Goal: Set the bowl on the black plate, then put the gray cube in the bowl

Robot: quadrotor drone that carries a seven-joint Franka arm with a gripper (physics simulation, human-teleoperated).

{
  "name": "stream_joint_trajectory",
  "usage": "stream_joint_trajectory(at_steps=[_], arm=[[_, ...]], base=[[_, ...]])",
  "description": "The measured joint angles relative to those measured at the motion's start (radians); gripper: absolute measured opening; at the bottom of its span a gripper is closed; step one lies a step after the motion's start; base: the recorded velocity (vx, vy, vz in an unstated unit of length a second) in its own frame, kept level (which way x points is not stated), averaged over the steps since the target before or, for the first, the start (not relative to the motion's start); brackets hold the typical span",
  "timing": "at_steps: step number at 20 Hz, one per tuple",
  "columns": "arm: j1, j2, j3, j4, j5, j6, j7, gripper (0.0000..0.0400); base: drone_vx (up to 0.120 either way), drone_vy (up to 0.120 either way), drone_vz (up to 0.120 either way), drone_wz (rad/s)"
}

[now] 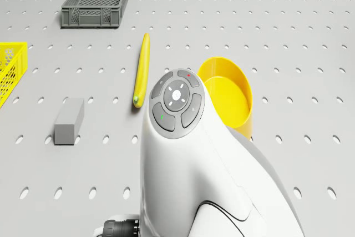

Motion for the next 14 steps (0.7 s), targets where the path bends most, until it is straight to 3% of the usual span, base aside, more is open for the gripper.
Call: stream_joint_trajectory(at_steps=[12, 14], arm=[[-0.009, -0.035, 0.007, 0.002, 0.015, 0.033, 0.008, 0.04], [-0.01, -0.041, 0.008, 0.002, 0.018, 0.038, 0.009, 0.04]], base=[[0.12, 0.0, 0.0, 0.0], [0.12, -0.08, 0.0, 0.0]])
